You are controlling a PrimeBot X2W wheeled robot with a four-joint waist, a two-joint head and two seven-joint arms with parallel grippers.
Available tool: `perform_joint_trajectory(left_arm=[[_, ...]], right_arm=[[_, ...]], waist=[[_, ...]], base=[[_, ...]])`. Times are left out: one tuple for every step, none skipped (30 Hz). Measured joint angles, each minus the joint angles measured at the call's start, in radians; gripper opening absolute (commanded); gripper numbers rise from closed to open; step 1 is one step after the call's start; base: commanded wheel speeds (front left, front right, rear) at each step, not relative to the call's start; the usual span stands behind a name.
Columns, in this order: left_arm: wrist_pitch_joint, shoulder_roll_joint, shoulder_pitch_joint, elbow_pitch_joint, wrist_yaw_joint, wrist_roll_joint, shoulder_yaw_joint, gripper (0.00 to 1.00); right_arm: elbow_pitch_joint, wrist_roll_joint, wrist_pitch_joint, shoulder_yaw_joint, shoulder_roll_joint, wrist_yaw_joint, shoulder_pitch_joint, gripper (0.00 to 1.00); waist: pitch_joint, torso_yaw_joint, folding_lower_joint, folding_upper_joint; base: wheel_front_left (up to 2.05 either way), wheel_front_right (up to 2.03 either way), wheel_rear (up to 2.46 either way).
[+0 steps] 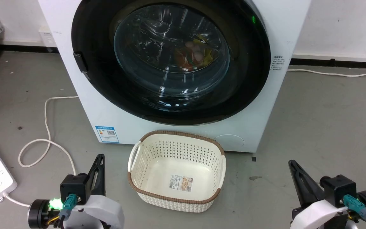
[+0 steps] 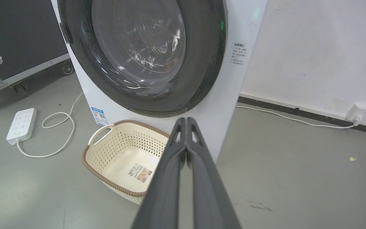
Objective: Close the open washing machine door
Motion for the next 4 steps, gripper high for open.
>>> perform_joint_trajectory(left_arm=[[0.000, 0.000, 0.000, 0.000, 0.000, 0.000, 0.000, 0.00], [0.000, 0.000, 0.000, 0.000, 0.000, 0.000, 0.000, 0.00], [0.000, 0.000, 0.000, 0.000, 0.000, 0.000, 0.000, 0.00], [0.000, 0.000, 0.000, 0.000, 0.000, 0.000, 0.000, 0.00]], right_arm=[[0.000, 0.000, 0.000, 0.000, 0.000, 0.000, 0.000, 0.00], [0.000, 0.000, 0.000, 0.000, 0.000, 0.000, 0.000, 0.00], [0.000, 0.000, 0.000, 0.000, 0.000, 0.000, 0.000, 0.00], [0.000, 0.000, 0.000, 0.000, 0.000, 0.000, 0.000, 0.00]], waist=[[0.000, 0.000, 0.0000, 0.0000], [0.000, 0.000, 0.0000, 0.0000], [0.000, 0.000, 0.0000, 0.0000], [0.000, 0.000, 0.0000, 0.0000]], base=[[0.00, 0.00, 0.00], [0.00, 0.00, 0.00], [0.00, 0.00, 0.00], [0.00, 0.00, 0.00]])
